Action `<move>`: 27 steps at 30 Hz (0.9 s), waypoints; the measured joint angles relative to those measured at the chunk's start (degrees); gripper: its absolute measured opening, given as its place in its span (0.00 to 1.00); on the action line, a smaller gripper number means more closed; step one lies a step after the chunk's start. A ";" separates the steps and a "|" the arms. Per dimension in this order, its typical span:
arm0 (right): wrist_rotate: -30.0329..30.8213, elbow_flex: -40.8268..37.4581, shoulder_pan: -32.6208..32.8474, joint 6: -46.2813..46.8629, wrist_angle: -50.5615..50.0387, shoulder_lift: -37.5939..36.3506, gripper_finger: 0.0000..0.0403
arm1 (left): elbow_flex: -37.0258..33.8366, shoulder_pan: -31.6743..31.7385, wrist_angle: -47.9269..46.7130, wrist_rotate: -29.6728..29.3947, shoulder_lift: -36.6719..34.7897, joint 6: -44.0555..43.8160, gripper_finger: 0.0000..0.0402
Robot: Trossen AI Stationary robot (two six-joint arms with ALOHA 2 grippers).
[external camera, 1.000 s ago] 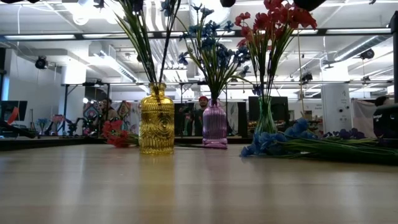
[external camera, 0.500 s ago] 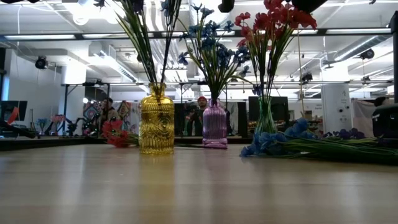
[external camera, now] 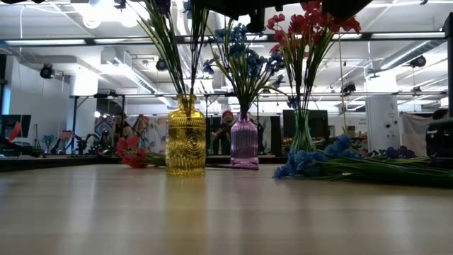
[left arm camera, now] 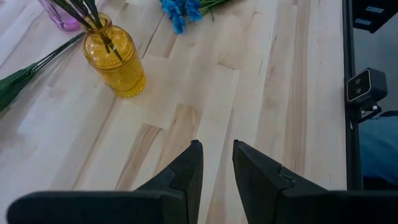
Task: Sort flowers into vase by color
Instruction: Put the bottom violet flowers into the yellow vase
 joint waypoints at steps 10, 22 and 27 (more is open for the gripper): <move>0.00 0.02 -0.02 2.41 -5.03 0.00 0.25 | 0.00 0.00 -0.02 -0.65 0.00 0.44 0.19; 0.01 0.05 1.05 6.71 -18.01 -0.83 0.60 | 0.00 0.09 -0.04 -1.52 0.00 0.44 0.19; 0.11 0.06 1.67 7.40 -20.72 -0.83 0.70 | 0.00 0.09 -0.04 -1.57 0.00 0.44 0.19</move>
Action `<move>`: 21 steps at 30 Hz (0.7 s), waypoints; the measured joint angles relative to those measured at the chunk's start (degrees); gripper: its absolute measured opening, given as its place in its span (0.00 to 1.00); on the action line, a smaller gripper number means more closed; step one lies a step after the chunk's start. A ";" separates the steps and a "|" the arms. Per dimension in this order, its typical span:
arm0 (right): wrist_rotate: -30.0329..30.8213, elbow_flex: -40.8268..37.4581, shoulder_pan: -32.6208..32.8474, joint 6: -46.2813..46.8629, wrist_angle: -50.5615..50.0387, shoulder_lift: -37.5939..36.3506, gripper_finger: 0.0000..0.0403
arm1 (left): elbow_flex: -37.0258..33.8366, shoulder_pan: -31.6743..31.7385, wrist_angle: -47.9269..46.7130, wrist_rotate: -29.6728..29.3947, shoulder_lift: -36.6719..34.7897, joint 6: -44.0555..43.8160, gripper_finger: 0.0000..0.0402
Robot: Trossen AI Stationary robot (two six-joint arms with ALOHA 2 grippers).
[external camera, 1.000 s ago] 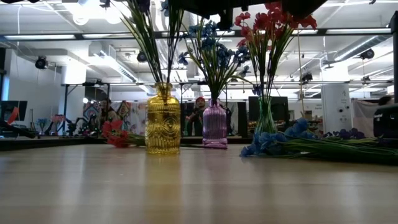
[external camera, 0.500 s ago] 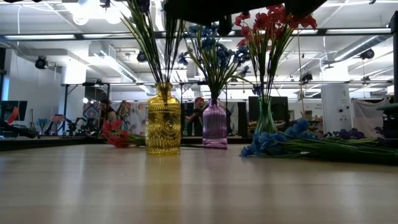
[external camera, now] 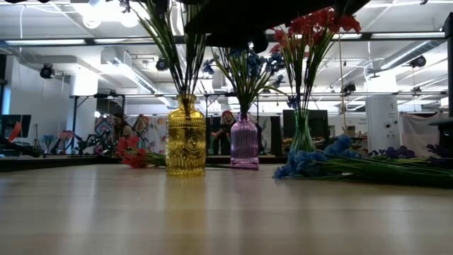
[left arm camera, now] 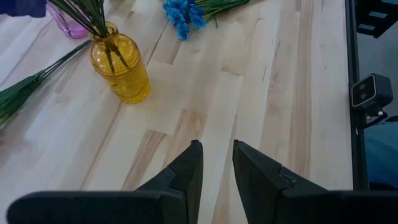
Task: Sort flowers into vase by color
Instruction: Put the bottom violet flowers into the yellow vase, then put the blue flowers into the pink vase
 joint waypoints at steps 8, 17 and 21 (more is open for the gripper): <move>7.81 0.00 3.29 -2.03 -3.12 -0.63 0.77 | 0.00 0.01 0.00 -0.02 0.00 -0.32 0.19; 11.89 0.00 7.07 2.14 -15.46 -5.65 0.74 | 0.00 0.00 0.00 -0.02 0.00 -0.44 0.19; 11.20 0.02 8.88 8.93 -25.11 -10.10 0.74 | 0.00 0.00 0.03 -0.02 0.00 -0.66 0.19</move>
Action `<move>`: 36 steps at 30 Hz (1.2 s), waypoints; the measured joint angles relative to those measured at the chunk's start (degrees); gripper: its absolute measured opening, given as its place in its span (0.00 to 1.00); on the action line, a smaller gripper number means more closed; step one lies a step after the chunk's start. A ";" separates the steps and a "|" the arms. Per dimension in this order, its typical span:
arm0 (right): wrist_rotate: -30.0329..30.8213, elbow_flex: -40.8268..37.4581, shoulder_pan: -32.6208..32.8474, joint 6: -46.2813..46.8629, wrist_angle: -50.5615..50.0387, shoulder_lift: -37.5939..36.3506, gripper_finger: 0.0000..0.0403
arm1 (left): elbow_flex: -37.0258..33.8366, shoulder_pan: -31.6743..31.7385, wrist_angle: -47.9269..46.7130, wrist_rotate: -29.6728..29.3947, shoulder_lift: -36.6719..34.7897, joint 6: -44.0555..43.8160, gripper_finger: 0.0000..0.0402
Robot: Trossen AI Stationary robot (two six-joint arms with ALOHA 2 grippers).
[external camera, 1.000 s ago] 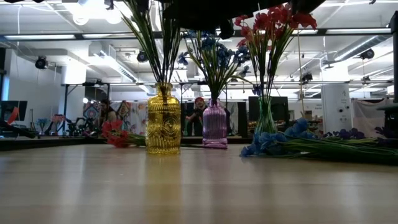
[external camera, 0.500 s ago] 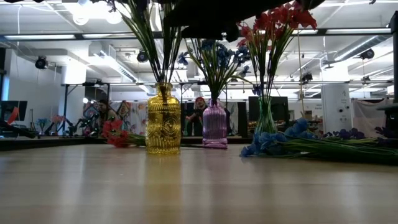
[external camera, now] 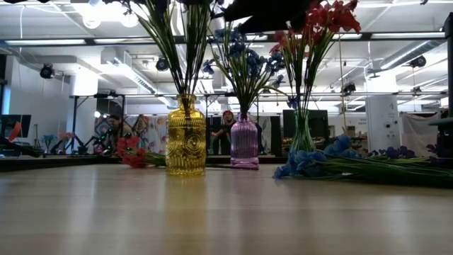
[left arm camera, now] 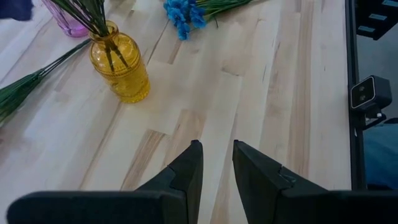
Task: Sort flowers into vase by color
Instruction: Put the blue flowers into the pink vase
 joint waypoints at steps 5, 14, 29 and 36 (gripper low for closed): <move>-8.55 0.00 1.57 11.73 -11.47 -6.35 0.76 | 0.00 0.00 0.02 -0.10 0.00 -0.02 0.19; -25.34 0.00 2.65 32.31 -31.30 -12.40 0.74 | 0.00 0.02 0.04 -1.38 0.00 0.11 0.19; -38.39 -0.16 5.63 59.25 -58.66 -7.55 0.73 | 0.00 0.02 0.37 -1.42 0.00 0.15 0.19; -35.53 -1.57 8.08 61.94 -57.20 -0.88 0.72 | 0.00 0.13 0.47 -1.42 0.00 0.17 0.19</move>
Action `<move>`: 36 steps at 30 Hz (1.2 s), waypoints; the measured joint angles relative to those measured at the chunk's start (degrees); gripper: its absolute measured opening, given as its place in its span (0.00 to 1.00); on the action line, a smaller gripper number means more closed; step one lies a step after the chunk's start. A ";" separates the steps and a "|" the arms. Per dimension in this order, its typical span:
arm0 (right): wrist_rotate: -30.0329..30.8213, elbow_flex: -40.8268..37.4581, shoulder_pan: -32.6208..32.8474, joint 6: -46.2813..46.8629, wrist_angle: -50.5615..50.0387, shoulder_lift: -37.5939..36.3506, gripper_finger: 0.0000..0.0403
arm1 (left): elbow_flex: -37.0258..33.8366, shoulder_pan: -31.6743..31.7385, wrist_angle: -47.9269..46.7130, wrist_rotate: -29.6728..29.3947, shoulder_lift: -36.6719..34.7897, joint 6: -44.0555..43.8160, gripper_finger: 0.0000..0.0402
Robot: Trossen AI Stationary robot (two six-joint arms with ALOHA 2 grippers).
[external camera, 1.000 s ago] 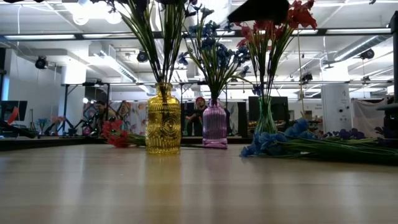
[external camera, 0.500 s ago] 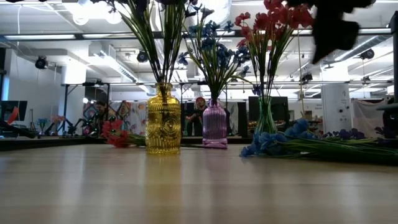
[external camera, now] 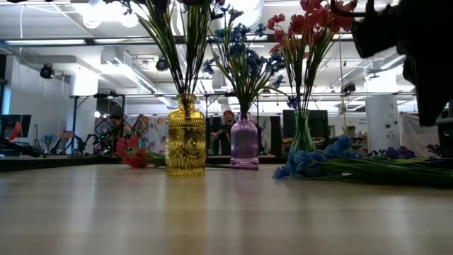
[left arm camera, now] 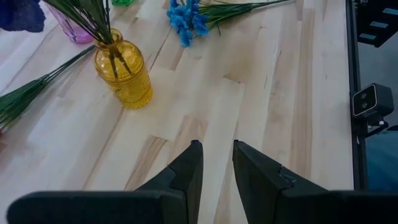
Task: Sort flowers into vase by color
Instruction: Put the blue flowers into the pink vase
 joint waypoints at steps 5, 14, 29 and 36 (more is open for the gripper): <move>0.75 -0.18 -0.12 -1.15 1.85 6.81 0.72 | 0.00 0.00 0.20 0.02 0.06 0.00 0.19; 0.16 -0.14 -0.10 -2.03 2.62 11.66 0.68 | 0.00 0.00 0.87 2.04 1.01 0.02 0.19; 0.17 -0.90 -0.10 -1.69 5.57 11.67 0.66 | 0.00 -0.40 11.40 1.78 7.84 0.00 0.19; -0.79 -1.64 -0.12 -1.42 6.83 11.92 0.70 | 0.00 -0.42 14.15 1.73 9.53 -0.13 0.19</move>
